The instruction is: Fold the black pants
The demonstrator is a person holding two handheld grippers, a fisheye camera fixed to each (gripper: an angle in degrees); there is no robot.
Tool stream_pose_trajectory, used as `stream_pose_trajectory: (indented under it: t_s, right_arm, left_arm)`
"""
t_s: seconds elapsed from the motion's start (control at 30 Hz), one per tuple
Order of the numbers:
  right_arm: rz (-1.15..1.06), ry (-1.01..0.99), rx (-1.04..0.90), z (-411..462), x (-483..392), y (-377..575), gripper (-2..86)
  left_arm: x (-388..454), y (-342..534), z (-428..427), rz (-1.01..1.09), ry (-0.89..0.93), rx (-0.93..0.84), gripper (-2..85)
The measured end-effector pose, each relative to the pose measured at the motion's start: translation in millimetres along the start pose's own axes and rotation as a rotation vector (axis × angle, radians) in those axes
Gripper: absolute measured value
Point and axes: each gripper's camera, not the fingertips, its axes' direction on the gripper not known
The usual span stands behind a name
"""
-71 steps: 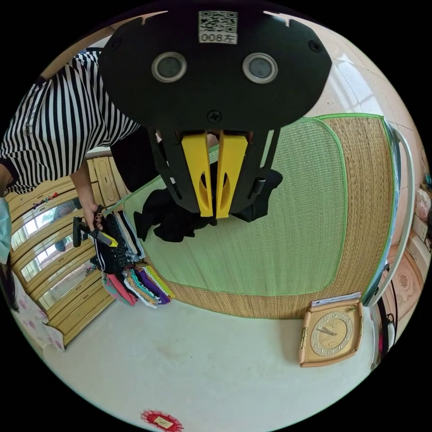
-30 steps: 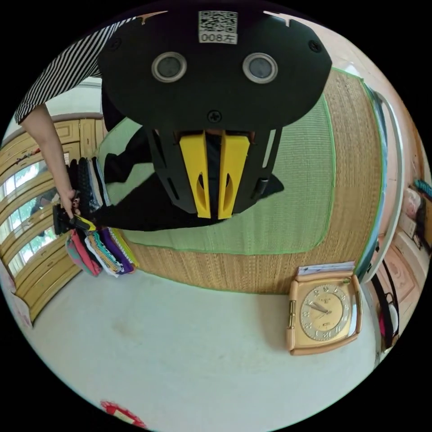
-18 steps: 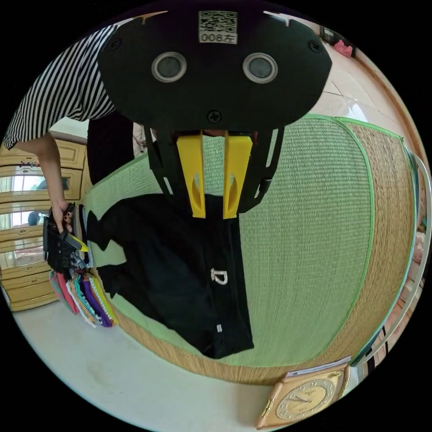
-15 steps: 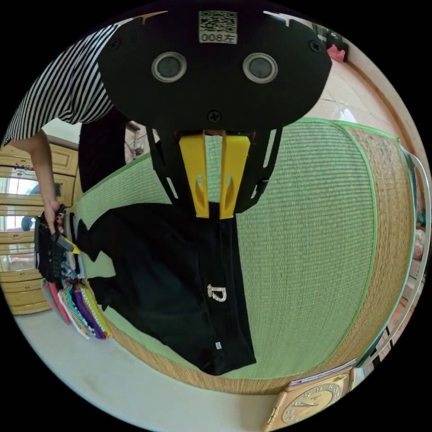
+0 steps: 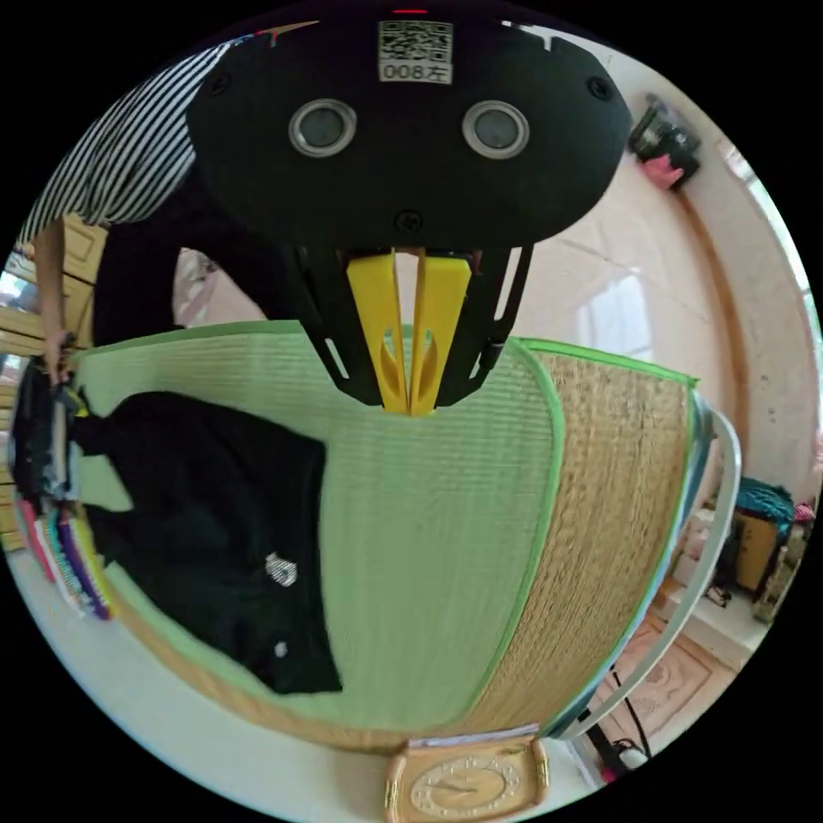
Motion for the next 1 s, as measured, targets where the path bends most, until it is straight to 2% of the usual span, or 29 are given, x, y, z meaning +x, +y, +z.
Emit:
stream_pose_trajectory:
  t_s: [0.07,0.2,0.3,0.4,0.57,0.6,0.77,0.87,1.0]
  right_arm:
    - [0.021,-0.026,0.026,-5.0,5.6,0.6,0.3]
    - [0.102,-0.083,0.124,-29.2,25.9,-6.6,2.4]
    - [0.099,-0.006,0.135,-40.9,37.4,-20.0,4.5]
    - [0.143,-0.032,0.102,-40.0,54.4,-40.1,6.1]
    - [0.206,-0.031,0.000,-12.8,69.1,-69.2,5.5]
    - [0.219,0.005,-0.020,-6.2,70.5,-72.2,3.2]
    - [0.194,0.022,-0.026,-7.6,76.2,-77.5,0.0]
    - [0.165,-0.027,0.014,-21.1,78.4,-80.3,-0.3]
    - [0.090,-0.184,0.209,-80.2,74.4,-73.6,-0.3]
  left_arm:
    - [18.4,-5.4,0.4,0.081,0.095,0.019,2.1]
    - [56.5,-24.1,19.0,0.230,0.146,-0.026,6.8]
    - [68.6,-31.8,39.4,0.300,0.073,-0.122,7.5]
    - [70.3,-32.2,47.1,0.335,-0.016,-0.131,5.9]
    - [63.9,-35.4,50.2,0.344,-0.026,-0.147,1.9]
    - [61.3,-36.7,50.2,0.338,-0.022,-0.149,1.5]
    - [43.0,-43.5,44.6,0.281,0.038,-0.116,0.5]
    - [30.4,-49.4,28.6,0.245,0.063,-0.047,0.3]
    - [12.0,-52.7,-9.8,0.225,0.084,0.089,0.2]
